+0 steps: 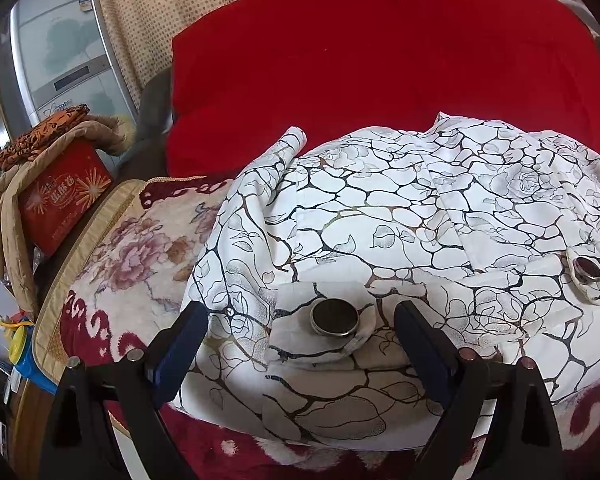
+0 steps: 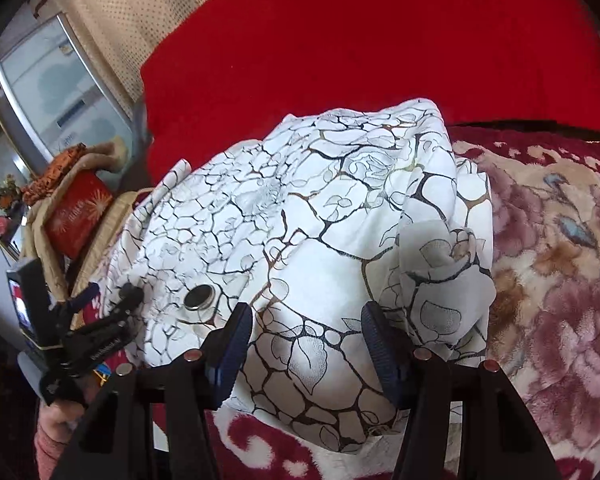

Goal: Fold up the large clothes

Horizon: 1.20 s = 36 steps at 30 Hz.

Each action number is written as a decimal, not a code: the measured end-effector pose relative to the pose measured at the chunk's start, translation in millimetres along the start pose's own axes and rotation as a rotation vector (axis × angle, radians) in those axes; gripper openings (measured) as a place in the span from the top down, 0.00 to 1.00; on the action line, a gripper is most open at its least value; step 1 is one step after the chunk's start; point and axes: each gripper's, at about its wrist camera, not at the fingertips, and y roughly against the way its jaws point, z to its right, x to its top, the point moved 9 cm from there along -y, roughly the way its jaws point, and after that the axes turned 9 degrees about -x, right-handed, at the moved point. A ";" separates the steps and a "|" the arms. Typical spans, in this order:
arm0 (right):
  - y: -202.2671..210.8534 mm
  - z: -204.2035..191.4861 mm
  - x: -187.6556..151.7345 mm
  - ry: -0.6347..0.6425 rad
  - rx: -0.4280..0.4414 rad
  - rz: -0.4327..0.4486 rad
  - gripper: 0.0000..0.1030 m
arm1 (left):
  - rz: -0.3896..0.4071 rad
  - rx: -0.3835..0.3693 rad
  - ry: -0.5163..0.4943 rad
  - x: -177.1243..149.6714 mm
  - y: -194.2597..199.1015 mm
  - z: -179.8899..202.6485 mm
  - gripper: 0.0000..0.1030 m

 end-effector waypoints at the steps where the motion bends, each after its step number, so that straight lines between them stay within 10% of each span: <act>1: 2.0 0.3 -0.4 -0.007 0.009 0.000 0.41 | -0.001 -0.001 0.000 -0.3 -0.3 -0.3 0.09; 19: 44.7 12.0 45.8 -0.081 0.172 0.188 0.41 | 0.044 0.104 0.220 23.5 -2.3 -71.8 0.09; 27: -51.1 35.7 72.3 -0.145 0.010 -0.055 0.44 | -0.155 0.109 0.260 2.8 -54.9 -78.5 0.09; 36: -7.6 7.6 72.4 -0.029 0.002 0.094 0.45 | -0.032 0.161 0.202 15.3 -22.6 -72.4 0.09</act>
